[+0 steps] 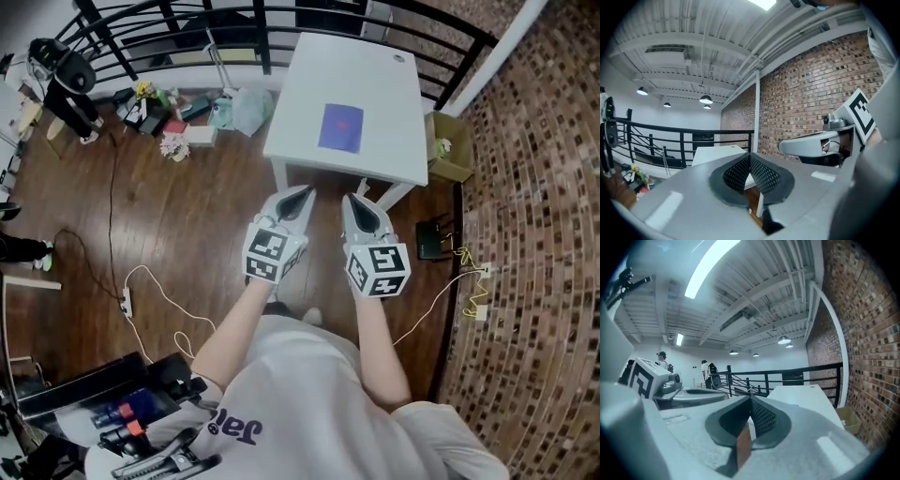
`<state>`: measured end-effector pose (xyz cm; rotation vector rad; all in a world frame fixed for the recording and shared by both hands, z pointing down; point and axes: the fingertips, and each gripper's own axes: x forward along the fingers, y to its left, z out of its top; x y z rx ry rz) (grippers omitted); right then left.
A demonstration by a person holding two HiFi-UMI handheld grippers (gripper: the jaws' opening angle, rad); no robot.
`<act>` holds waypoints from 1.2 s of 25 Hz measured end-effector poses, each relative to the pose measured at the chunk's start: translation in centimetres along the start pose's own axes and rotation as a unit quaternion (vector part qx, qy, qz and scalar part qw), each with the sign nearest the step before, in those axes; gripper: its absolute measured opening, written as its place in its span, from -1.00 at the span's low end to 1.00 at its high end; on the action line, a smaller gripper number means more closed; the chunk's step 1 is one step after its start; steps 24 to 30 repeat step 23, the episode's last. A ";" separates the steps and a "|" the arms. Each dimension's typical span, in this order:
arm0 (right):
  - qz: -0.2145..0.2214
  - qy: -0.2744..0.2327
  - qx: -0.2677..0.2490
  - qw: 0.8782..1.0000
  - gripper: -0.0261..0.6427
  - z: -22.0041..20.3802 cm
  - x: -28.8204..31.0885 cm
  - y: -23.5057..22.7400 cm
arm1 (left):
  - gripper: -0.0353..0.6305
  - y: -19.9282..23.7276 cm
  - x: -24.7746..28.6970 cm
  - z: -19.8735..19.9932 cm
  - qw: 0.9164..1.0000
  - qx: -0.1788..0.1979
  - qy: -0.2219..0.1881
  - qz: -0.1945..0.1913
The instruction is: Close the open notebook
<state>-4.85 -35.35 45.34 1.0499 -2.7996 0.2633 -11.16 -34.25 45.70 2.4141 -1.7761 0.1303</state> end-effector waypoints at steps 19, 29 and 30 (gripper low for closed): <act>-0.007 -0.014 -0.014 1.000 -0.96 2.5 0.4 1.7 | -0.85 2.6 -2.9 2.3 0.999 0.004 -0.034 0.030; -0.006 -0.018 -0.016 1.000 -0.96 2.8 1.1 2.0 | -0.85 3.8 -3.0 1.0 0.999 0.015 -0.031 0.034; -0.006 -0.018 -0.016 1.000 -0.96 2.8 1.1 2.0 | -0.85 3.8 -3.0 1.0 0.999 0.015 -0.031 0.034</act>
